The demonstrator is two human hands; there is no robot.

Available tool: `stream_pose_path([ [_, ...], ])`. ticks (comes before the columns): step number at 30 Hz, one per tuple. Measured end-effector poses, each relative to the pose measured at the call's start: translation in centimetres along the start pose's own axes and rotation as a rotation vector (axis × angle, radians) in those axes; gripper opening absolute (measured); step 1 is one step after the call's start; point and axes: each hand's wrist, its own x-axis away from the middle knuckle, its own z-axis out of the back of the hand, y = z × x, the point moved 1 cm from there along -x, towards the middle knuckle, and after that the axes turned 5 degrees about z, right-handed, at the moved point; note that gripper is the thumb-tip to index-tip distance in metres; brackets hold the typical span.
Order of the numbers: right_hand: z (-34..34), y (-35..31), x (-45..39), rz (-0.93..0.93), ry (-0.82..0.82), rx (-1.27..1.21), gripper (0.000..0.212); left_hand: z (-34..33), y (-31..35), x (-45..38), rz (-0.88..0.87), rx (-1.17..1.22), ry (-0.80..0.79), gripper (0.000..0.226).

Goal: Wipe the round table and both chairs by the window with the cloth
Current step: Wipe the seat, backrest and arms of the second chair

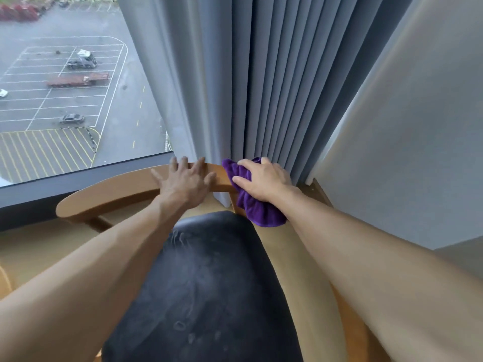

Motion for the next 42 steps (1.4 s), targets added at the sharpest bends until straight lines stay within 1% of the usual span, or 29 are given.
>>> stream_pose_path([
  [2,-0.2,0.1,-0.1,0.011,0.028,-0.012,0.047,-1.2,2.8,0.1,-0.078,-0.005,0.015,0.056],
  [4,0.0,1.0,0.2,-0.009,-0.003,-0.052,0.042,-2.3,4.6,0.2,-0.1,-0.003,0.037,0.053],
  [8,1.3,3.8,1.4,-0.115,-0.131,-0.122,0.029,-2.9,5.3,0.1,-0.069,-0.038,0.04,0.054],
  [11,2.5,6.0,3.0,-0.173,-0.195,-0.22,0.029,-2.4,5.6,0.0,-0.02,-0.056,0.012,0.053],
  [13,3.3,7.4,4.4,-0.222,-0.227,-0.311,0.033,-2.0,7.0,0.6,-0.014,-0.046,-0.001,0.048],
  [14,3.7,7.9,5.2,-0.252,-0.242,-0.378,0.036,-2.0,8.2,1.4,-0.061,-0.046,0.001,0.045],
  [16,4.1,9.1,6.9,-0.338,-0.251,-0.566,0.038,-2.7,11.3,4.1,-0.227,-0.03,0.0,0.044],
  [18,4.5,10.2,9.1,-0.434,-0.256,-0.772,0.035,-3.9,14.5,7.4,-0.357,0.063,-0.017,0.044],
  [20,4.7,11.0,11.3,-0.481,-0.259,-0.911,0.031,-4.4,16.2,9.5,-0.361,0.212,-0.018,0.043],
  [23,4.8,11.7,14.8,-0.498,-0.18,-1.024,0.03,-3.6,16.6,10.5,-0.325,0.447,-0.023,0.043],
  [25,4.6,11.8,17.1,-0.462,-0.081,-0.993,0.03,-3.0,16.6,11.5,-0.354,0.551,-0.04,0.043],
  [26,4.1,11.7,18.2,-0.44,-0.016,-0.923,0.031,-2.7,16.7,12.3,-0.376,0.577,-0.055,0.043],
  [30,1.2,9.4,22.7,-0.381,0.309,-0.419,0.043,-2.1,17.1,15.6,-0.422,0.589,-0.086,0.045],
  [31,0.4,8.7,23.6,-0.394,0.372,-0.312,0.05,-2.0,17.2,16.3,-0.418,0.588,-0.091,0.046],
  [33,-0.9,7.3,25.4,-0.439,0.449,-0.192,0.061,-1.9,17.2,17.8,-0.435,0.566,-0.093,0.046],
  [35,-1.8,6.3,27.5,-0.494,0.488,-0.146,0.066,-1.8,17.0,19.5,-0.524,0.488,-0.074,0.047],
  [39,-4.9,3.6,33.0,-0.644,0.486,-0.091,0.077,-2.5,17.2,23.8,-0.788,0.302,-0.01,0.047],
  [42,-7.5,1.3,36.2,-0.752,0.444,-0.117,0.08,-3.9,16.8,27.1,-0.892,0.266,-0.052,0.047],
])
